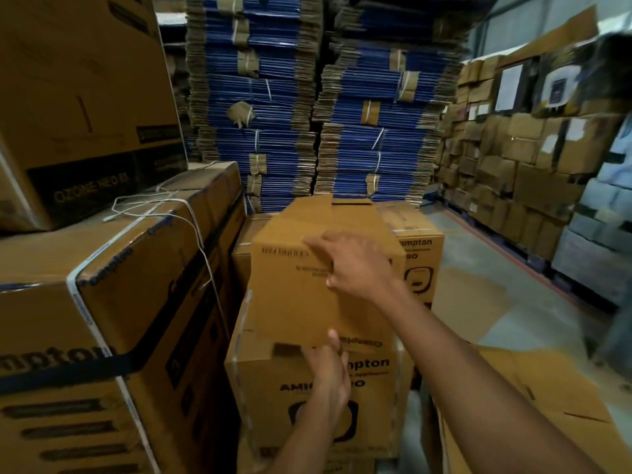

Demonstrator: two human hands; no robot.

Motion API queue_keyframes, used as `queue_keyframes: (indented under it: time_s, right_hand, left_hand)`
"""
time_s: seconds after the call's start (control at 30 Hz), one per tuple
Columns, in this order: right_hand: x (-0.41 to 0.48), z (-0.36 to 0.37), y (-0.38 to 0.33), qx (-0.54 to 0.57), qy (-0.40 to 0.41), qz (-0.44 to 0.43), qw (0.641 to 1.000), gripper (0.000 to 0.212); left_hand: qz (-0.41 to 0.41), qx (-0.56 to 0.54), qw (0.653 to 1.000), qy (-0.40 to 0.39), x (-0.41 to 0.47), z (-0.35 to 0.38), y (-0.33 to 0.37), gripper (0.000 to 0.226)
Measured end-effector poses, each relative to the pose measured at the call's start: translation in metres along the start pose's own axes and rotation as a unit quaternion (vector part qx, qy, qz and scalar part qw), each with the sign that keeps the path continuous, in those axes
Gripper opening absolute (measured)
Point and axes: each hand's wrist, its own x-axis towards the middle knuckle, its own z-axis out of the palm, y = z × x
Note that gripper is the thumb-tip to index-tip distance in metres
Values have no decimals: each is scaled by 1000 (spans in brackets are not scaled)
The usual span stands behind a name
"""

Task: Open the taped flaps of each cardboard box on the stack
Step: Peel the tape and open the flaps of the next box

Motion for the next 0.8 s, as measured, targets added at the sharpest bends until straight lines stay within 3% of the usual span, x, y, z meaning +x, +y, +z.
queue_keyframes:
  time_s: [0.1,0.2,0.27,0.33,0.43,0.47,0.57,0.63,0.8]
  right_hand:
    - [-26,32,-8,-29,-48,-34,998,74]
    - [-50,56,1,-8,-62,-27,998,78]
    - [-63,66,11,7,-54,-29,998,79]
    - [-72,70,16,21,-28,-33,999,68]
    - [-74,70,16,83,-21,-7,996,55]
    - [-72,69,16,110,-19,9,994,53]
    - [-60,62,16,156,-7,58,986,45]
    - [-55,59,11,119,-21,78,990,44]
    - [-45,57,-7,100,-54,198,974,38]
  left_hand:
    - [-91,118,989,12,4,-23,-11,13]
    - [-129,237,963,-12,7,-36,-1,13]
    - [-102,352,928,-59,3,-40,16,15]
    - [-24,508,853,-116,-5,-38,36,20]
    - [218,688,685,-102,-17,-24,73,17]
    - [299,685,657,-91,-22,-16,89,20]
    - [456,622,631,-81,-17,12,131,17]
    - [466,637,607,-89,5,28,147,15]
    - [342,780,499,-160,64,48,145,34]
